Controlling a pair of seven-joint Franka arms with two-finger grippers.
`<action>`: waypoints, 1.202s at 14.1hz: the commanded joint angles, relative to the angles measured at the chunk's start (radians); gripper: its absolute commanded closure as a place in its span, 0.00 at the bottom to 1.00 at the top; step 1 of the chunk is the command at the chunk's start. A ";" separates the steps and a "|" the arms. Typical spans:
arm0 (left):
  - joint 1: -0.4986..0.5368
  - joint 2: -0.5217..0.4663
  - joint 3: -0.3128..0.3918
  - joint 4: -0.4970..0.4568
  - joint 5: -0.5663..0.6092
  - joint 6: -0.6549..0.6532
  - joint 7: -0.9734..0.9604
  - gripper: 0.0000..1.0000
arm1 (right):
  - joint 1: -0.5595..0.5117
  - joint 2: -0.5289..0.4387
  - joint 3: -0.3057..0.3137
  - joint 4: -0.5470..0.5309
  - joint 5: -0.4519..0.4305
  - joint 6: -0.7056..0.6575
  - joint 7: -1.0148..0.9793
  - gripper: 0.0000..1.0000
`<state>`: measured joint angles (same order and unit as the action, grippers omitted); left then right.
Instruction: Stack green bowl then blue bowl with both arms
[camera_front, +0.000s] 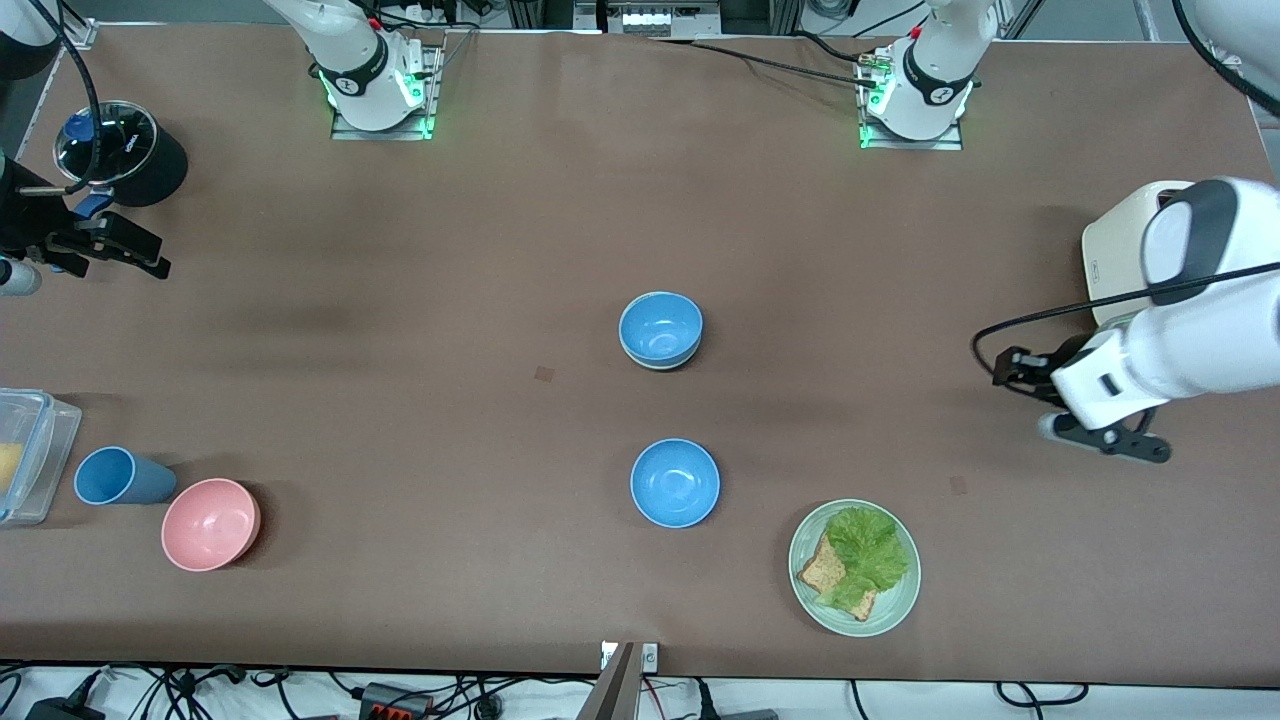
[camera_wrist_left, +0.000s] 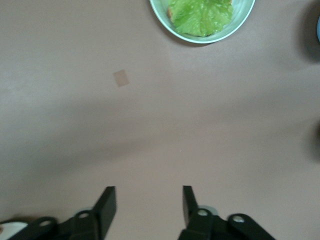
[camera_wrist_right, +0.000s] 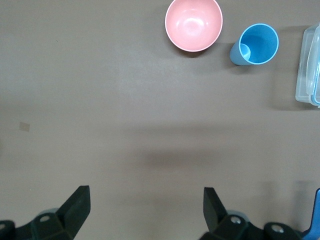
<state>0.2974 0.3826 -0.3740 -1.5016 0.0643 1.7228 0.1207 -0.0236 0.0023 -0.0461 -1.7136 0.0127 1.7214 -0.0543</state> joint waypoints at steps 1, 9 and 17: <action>-0.162 -0.213 0.220 -0.159 -0.057 0.009 0.040 0.00 | -0.002 -0.018 0.006 -0.009 -0.010 0.007 -0.010 0.00; -0.339 -0.284 0.426 -0.158 -0.049 -0.034 -0.056 0.00 | -0.002 -0.021 0.008 -0.014 -0.008 0.006 -0.010 0.00; -0.340 -0.272 0.420 -0.086 -0.179 -0.116 -0.081 0.00 | 0.001 -0.033 0.008 -0.026 -0.010 0.007 -0.012 0.00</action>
<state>-0.0362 0.1015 0.0348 -1.6220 -0.0977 1.6542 0.0485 -0.0233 0.0014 -0.0436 -1.7137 0.0127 1.7228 -0.0543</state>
